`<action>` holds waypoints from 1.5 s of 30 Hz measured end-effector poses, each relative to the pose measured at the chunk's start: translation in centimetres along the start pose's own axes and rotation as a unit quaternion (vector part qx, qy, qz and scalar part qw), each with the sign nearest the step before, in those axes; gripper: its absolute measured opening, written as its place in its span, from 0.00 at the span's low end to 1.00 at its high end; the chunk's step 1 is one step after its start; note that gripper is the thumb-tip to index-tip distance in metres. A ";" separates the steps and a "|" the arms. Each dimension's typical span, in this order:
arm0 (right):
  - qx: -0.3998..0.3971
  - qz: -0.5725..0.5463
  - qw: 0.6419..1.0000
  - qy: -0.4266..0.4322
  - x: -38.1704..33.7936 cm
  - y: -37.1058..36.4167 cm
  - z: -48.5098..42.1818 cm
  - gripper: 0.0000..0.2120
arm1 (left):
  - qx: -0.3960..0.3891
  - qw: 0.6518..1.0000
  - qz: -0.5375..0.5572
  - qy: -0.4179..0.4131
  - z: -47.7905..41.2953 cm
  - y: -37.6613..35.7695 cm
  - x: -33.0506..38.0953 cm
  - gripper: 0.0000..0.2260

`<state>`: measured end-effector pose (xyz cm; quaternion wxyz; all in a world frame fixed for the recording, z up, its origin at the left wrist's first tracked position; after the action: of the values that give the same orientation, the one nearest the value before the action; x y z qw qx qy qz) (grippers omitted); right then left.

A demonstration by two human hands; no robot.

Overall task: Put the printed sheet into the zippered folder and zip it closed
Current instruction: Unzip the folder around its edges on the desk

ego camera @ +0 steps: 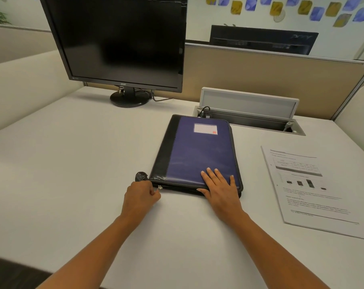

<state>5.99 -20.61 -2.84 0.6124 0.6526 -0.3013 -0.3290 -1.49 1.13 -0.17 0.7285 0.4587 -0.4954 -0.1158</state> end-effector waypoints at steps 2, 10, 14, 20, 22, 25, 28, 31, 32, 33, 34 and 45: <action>0.003 0.003 1.000 -0.001 -0.2 0.4 0.1 0.35 | 0.004 1.000 0.002 0.003 -0.2 0.1 -0.2 0.11; 0.009 -0.004 1.000 -0.002 -0.1 0.2 0.1 0.29 | 0.011 1.000 0.001 -0.002 -0.5 0.0 -0.5 0.14; 0.013 -0.007 1.000 -0.001 0.0 0.1 0.0 0.28 | 0.012 1.000 0.003 0.002 -0.5 -0.2 -0.6 0.11; 0.019 -0.012 1.000 0.001 -0.1 0.1 0.1 0.29 | 0.020 0.995 -0.095 0.003 -0.4 -1.0 -0.8 0.13; 0.014 -0.008 1.000 0.000 -0.2 0.2 0.1 0.33 | 0.020 0.990 -0.138 -0.013 -0.2 -1.5 -0.5 0.15; 0.015 -0.006 1.000 0.000 -0.1 0.1 0.1 0.28 | 0.025 0.978 -0.200 -0.054 0.2 -2.2 0.3 0.15; 0.016 -0.014 1.000 0.001 -0.2 0.2 0.1 0.27 | 0.030 0.968 -0.238 -0.069 0.4 -2.5 0.8 0.14; 0.018 -0.016 1.000 0.003 -0.2 0.2 0.1 0.27 | 0.040 0.969 -0.234 -0.065 0.4 -2.4 0.8 0.12; 0.019 -0.016 1.000 0.003 -0.2 0.2 0.1 0.27 | 0.045 0.971 -0.226 -0.065 0.4 -2.3 0.8 0.11; 0.022 -0.019 1.000 0.004 -0.2 0.3 0.1 0.27 | 0.052 0.972 -0.221 -0.066 0.4 -2.1 1.0 0.11; 0.025 -0.022 0.999 0.005 -0.2 0.3 0.1 0.27 | 0.060 0.971 -0.220 -0.068 0.4 -2.0 1.1 0.11; 0.051 -0.032 0.998 0.005 -0.2 0.4 0.2 0.27 | 0.039 0.989 -0.139 0.011 0.5 -3.1 0.8 0.13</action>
<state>5.69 -20.57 -2.47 0.5689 0.6939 -0.2938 -0.3295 -0.61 -1.34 -2.10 0.6923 0.5526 -0.4227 -0.1917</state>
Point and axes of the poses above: each hand's wrist, its own z-axis away from the middle knuckle, its own y-axis out of the back of the hand, x = y × z, the point moved 7 cm from there along -z, towards the middle knuckle, and after that the axes turned 11 degrees about y, right-handed, at the moved point
